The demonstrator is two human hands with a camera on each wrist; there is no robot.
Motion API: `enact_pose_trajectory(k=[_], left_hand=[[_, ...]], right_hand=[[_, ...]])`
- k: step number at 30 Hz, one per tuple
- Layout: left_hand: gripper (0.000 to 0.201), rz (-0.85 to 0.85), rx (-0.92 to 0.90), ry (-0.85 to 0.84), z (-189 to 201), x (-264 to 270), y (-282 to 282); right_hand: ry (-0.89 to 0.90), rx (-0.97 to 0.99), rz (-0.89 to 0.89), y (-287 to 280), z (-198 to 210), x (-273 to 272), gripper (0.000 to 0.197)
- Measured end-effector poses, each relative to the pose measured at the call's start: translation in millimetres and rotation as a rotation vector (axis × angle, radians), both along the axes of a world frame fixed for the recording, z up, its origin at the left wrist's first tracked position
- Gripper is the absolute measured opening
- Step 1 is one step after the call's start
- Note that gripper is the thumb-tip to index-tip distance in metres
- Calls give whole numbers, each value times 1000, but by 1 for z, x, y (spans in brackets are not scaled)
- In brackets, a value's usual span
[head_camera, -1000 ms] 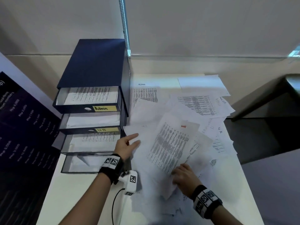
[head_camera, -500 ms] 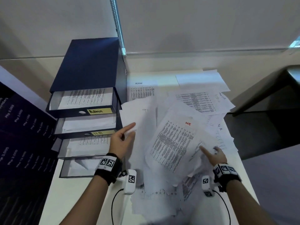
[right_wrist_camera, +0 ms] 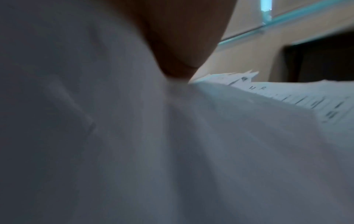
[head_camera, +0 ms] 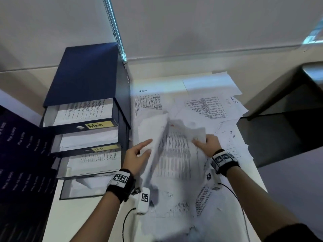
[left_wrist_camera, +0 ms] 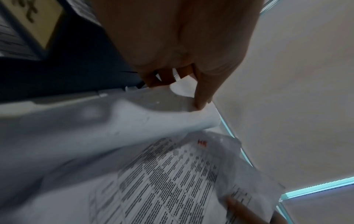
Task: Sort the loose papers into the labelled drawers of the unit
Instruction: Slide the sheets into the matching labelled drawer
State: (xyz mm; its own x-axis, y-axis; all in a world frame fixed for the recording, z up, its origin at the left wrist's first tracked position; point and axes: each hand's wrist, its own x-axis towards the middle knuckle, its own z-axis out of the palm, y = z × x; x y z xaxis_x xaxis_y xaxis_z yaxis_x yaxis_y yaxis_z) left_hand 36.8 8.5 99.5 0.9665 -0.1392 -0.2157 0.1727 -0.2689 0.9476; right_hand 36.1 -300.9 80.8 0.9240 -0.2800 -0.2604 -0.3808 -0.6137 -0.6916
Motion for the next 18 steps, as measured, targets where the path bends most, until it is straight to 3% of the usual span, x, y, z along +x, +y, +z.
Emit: enact_pose_trajectory(k=[3, 6, 9, 11, 14, 18], left_hand=[[36, 66, -133, -118, 22, 9, -1], [37, 165, -269, -107, 29, 23, 5], [43, 195, -240, -60, 21, 35, 4], [48, 173, -80, -22, 12, 43, 1], [60, 15, 378, 37, -9, 54, -2], [79, -138, 713, 158, -11, 57, -17]], right_hand=[[-209, 157, -129, -9, 48, 4, 17], [-374, 179, -260, -35, 91, -2, 19], [-512, 232, -365, -57, 124, -10, 21], [-626, 260, -384, -64, 149, -14, 21], [-702, 169, -369, -69, 181, -18, 22], [-583, 184, -337, -64, 163, -11, 8]])
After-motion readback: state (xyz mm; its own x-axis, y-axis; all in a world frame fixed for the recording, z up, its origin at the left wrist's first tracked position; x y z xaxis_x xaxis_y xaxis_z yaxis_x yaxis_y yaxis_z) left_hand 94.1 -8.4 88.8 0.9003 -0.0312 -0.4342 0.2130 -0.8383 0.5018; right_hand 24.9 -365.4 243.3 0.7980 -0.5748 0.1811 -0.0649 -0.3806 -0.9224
